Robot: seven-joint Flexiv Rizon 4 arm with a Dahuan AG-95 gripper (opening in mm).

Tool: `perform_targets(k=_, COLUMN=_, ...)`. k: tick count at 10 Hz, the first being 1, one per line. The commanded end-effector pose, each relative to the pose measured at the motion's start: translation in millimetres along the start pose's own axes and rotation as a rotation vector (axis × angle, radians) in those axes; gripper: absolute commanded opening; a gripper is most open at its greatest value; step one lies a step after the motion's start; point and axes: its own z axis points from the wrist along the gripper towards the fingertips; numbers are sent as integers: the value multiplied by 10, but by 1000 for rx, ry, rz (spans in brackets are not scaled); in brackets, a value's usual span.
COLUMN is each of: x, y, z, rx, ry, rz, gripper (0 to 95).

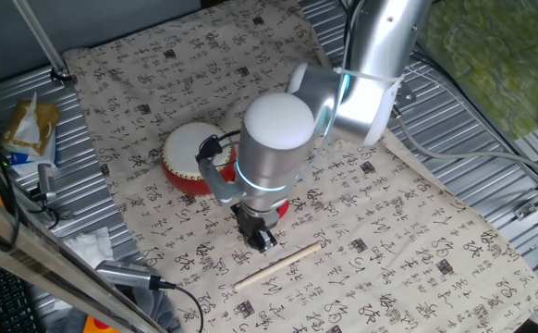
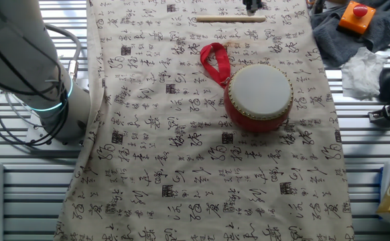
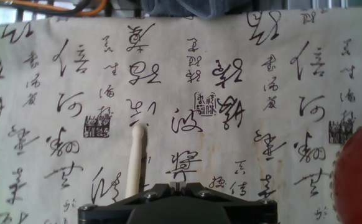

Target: Play the drum

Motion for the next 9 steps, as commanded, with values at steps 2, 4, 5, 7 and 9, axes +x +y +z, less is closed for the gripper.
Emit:
perform_targets(k=2, x=-14, y=23, z=13, rx=-13, ry=24, rz=-107, gripper=0)
perform_targets(k=4, x=-14, y=23, z=13, rx=-16, ry=37, rz=-122, gripper=0)
perform_targets(k=5, x=-14, y=23, z=13, rx=-16, ry=41, rz=-124, gripper=0)
perform_targets(k=7, x=-14, y=23, z=13, rx=-18, ry=41, rz=-127, gripper=0)
perform_targets(k=9, x=39, y=92, z=45, rx=-23, ry=39, rz=-115, gripper=0)
